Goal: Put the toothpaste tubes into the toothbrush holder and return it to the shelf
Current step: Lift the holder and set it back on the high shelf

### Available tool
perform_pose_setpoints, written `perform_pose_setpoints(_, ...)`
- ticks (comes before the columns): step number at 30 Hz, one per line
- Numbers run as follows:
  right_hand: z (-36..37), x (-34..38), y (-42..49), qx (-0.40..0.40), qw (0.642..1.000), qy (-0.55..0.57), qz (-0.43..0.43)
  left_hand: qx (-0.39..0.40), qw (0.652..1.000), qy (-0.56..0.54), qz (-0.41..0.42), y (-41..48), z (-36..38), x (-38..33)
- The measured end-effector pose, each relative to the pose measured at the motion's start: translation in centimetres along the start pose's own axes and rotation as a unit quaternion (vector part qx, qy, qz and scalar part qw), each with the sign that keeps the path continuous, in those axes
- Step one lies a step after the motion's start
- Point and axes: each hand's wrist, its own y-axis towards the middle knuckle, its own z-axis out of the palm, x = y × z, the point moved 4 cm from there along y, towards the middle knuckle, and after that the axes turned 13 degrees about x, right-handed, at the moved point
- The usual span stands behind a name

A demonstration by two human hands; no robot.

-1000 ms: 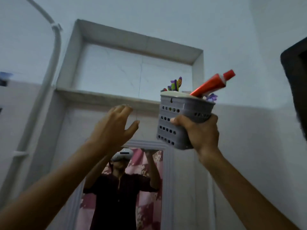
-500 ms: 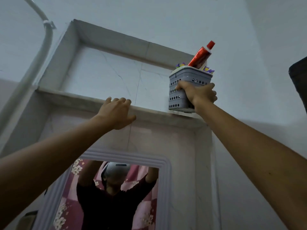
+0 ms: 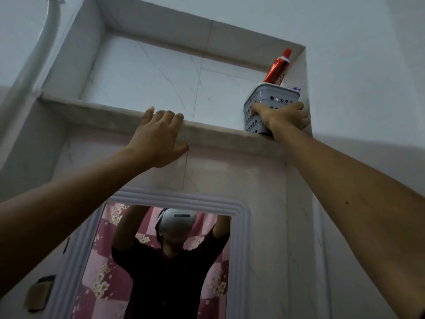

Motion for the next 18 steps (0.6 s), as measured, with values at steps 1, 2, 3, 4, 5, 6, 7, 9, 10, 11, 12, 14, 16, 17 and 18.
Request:
perform_pose_setpoints(1, 0.0, -0.1, 0.0, -0.001, 1.000, -0.013, -0.002, 0.002, 1.000, 0.000, -0.001, -0.1, 0.0, 0.0)
perform_pose_setpoints(2, 0.0, -0.2, -0.1, 0.000, 1.000, -0.025, -0.004, 0.003, 1.000, -0.001, -0.001, -0.1, 0.0, 0.0)
perform_pose_setpoints(3, -0.1, -0.3, -0.2, 0.003, 0.999, -0.033, -0.006, 0.006, 1.000, -0.004, -0.001, -0.1, -0.1, 0.0)
perform_pose_setpoints(4, -0.1, -0.3, -0.4, 0.006, 0.999, -0.039, -0.006, 0.009, 1.000, -0.006, -0.001, -0.2, -0.2, -0.1)
perform_pose_setpoints(5, -0.2, -0.3, -0.4, 0.005, 0.999, -0.045, -0.007, 0.014, 1.000, -0.007, -0.002, -0.2, -0.3, -0.1)
perform_pose_setpoints(6, -0.2, -0.4, -0.6, 0.003, 0.999, -0.053, -0.009, 0.018, 1.000, -0.008, -0.002, -0.2, -0.4, -0.1)
perform_pose_setpoints(7, -0.2, -0.4, -0.7, -0.001, 0.998, -0.063, -0.015, 0.023, 1.000, -0.008, -0.003, -0.2, -0.6, -0.1)
perform_pose_setpoints(9, 0.1, -0.7, -0.9, -0.008, 0.996, -0.083, -0.036, 0.027, 1.000, -0.010, -0.003, -0.4, -0.7, -0.1)
perform_pose_setpoints(10, 0.1, -0.9, -1.0, -0.012, 0.994, -0.094, -0.048, 0.027, 1.000, -0.013, -0.002, -0.5, -0.9, -0.1)
perform_pose_setpoints(11, 0.2, -1.1, -1.2, -0.015, 0.993, -0.106, -0.057, 0.026, 1.000, -0.018, -0.001, -0.7, -1.1, -0.1)
perform_pose_setpoints(12, 0.2, -1.3, -1.3, -0.018, 0.991, -0.114, -0.064, 0.025, 0.999, -0.025, -0.001, -0.7, -1.2, -0.1)
perform_pose_setpoints(14, 0.0, -1.6, -1.4, -0.017, 0.990, -0.118, -0.078, 0.029, 0.999, -0.034, -0.009, -0.8, -1.5, 0.1)
perform_pose_setpoints(16, -0.1, -1.5, -1.4, -0.014, 0.988, -0.121, -0.091, 0.036, 0.998, -0.041, -0.022, -0.9, -1.8, 0.4)
perform_pose_setpoints(17, -0.2, -1.4, -1.3, -0.012, 0.988, -0.120, -0.097, 0.038, 0.998, -0.046, -0.026, -1.0, -1.9, 0.6)
perform_pose_setpoints(18, -0.3, -1.3, -1.4, -0.013, 0.988, -0.121, -0.098, 0.037, 0.998, -0.049, -0.030, -1.1, -2.0, 0.6)
